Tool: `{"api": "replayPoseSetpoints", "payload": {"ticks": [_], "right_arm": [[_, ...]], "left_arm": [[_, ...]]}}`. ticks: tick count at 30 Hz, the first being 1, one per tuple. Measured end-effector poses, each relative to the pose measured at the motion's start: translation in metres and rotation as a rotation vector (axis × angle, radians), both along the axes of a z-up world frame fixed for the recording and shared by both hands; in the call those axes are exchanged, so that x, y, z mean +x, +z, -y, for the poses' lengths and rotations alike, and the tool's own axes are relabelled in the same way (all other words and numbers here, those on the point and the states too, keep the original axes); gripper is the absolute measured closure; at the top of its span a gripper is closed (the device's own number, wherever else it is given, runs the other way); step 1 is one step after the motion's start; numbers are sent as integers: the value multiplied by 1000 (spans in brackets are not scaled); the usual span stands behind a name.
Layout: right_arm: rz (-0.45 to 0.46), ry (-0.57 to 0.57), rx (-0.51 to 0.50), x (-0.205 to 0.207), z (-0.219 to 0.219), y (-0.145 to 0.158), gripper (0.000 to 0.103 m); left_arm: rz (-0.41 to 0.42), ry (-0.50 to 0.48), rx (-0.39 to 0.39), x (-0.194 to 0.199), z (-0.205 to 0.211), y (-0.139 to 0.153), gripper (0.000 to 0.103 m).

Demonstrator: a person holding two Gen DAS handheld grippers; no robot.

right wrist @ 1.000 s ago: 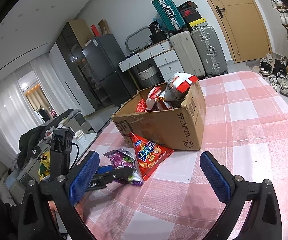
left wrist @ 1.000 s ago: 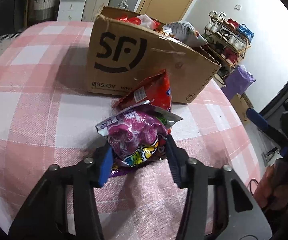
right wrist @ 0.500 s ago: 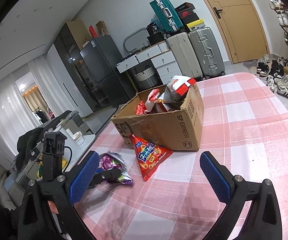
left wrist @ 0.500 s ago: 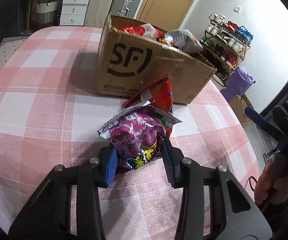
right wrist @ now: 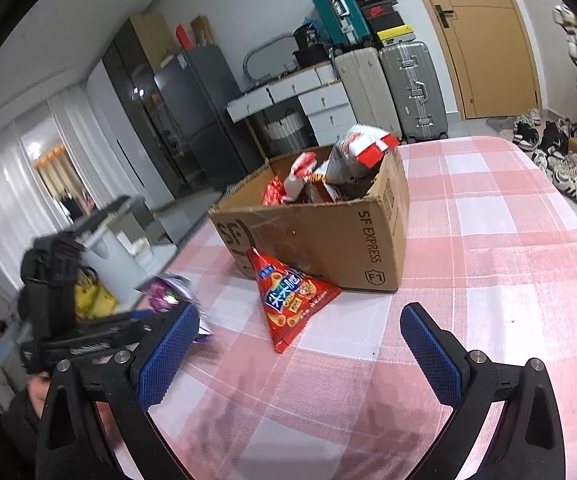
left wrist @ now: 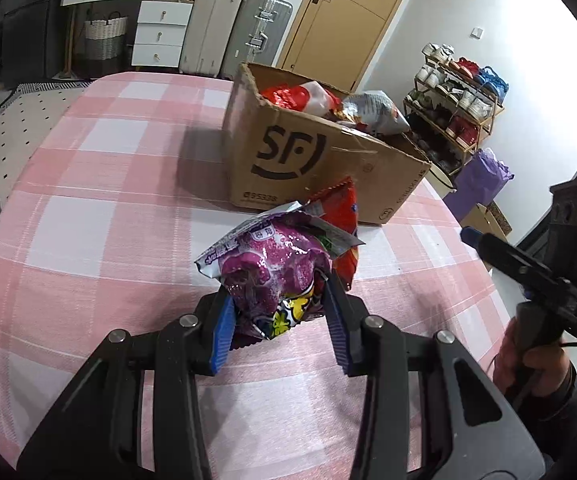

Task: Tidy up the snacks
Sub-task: 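Grasp the red chip bag with the right gripper while the left gripper holds the purple bag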

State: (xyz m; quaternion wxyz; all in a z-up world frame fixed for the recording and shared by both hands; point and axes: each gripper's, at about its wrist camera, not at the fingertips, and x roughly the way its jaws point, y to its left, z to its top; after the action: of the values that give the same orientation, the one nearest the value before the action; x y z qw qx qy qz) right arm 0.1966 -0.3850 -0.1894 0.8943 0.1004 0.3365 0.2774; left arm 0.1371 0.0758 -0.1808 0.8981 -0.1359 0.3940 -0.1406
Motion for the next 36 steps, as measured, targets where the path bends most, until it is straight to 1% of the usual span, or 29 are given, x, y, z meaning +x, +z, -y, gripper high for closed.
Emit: {"api": "replayPoseSetpoints", "payload": {"ticks": [7, 13, 20, 23, 31, 32, 34, 35, 36], "right_arm": [[-9, 49, -73, 25, -24, -9, 1], [-37, 107, -109, 48, -52, -17, 1], [-67, 185, -184, 71, -86, -29, 1], [-64, 199, -204, 76, -95, -33, 1], [-97, 201, -252, 90, -119, -55, 1], [-98, 206, -258, 91, -121, -57, 3], [-100, 219, -282, 92, -130, -61, 18], [-101, 219, -299, 93, -135, -64, 28], [-102, 217, -307, 93, -137, -67, 29]], "left_arm": [[16, 31, -8, -9, -20, 6, 66], [38, 65, -19, -16, -36, 15, 65], [39, 96, -26, -21, -50, 16, 65], [36, 101, -32, -22, -56, 14, 65], [21, 128, -31, -28, -61, 7, 65], [18, 128, -32, -28, -61, 7, 65], [16, 128, -32, -28, -60, 6, 65], [18, 123, -31, -28, -59, 6, 65], [20, 121, -30, -28, -58, 7, 65]]}}
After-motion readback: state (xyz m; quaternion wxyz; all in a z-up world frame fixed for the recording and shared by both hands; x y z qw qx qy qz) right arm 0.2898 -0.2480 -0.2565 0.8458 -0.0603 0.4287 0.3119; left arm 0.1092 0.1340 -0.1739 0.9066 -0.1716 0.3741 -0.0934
